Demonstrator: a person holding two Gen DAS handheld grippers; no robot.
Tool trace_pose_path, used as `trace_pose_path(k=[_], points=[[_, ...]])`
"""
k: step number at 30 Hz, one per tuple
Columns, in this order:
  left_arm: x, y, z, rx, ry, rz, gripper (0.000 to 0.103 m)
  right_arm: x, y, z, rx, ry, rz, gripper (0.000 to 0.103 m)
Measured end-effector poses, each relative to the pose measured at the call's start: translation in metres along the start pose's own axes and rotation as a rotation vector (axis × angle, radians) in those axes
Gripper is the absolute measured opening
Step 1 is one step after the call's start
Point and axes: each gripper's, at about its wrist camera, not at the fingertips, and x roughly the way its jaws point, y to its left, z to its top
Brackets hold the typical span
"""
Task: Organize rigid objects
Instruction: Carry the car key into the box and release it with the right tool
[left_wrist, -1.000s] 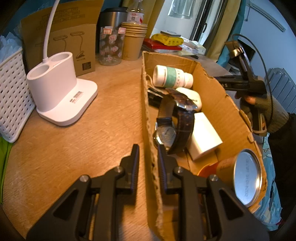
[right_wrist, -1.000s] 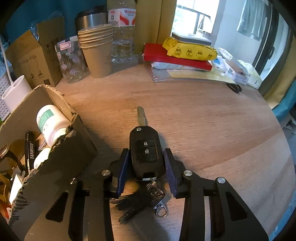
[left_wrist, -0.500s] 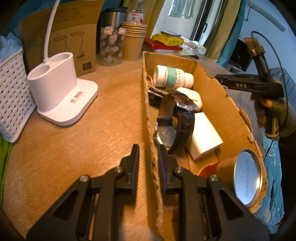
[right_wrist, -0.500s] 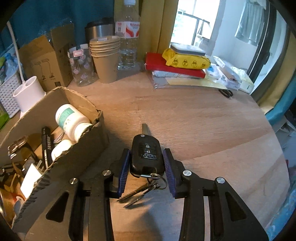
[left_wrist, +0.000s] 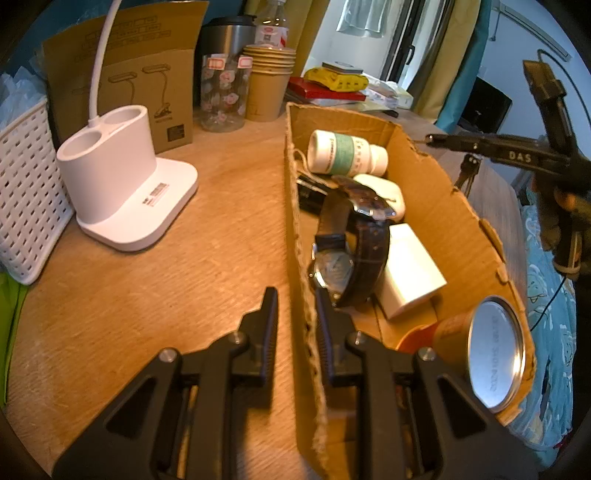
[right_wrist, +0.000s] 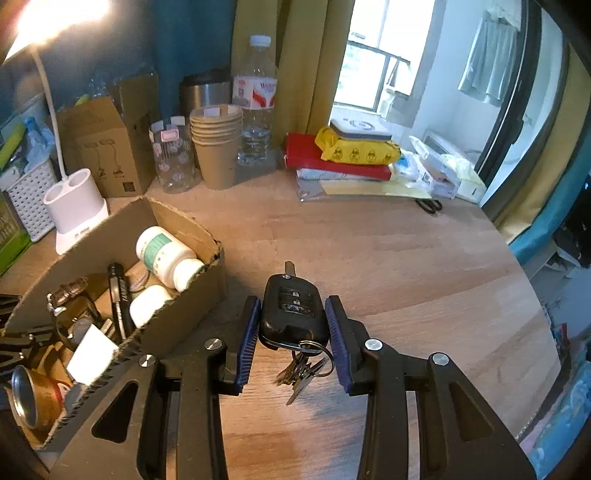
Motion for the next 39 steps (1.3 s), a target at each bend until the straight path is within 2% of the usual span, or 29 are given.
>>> trace_pose_path(k=[20,39], points=[[0.000,0.001,0.000,0.000,0.000,0.002,0.022,-0.054,0.047,0.025,-0.097,-0.101,0.033,0.038],[0.000,0.002,0.001,0.000,0.000,0.001,0.022,-0.066,0.095,0.037,-0.180,-0.124,0.098,0.038]])
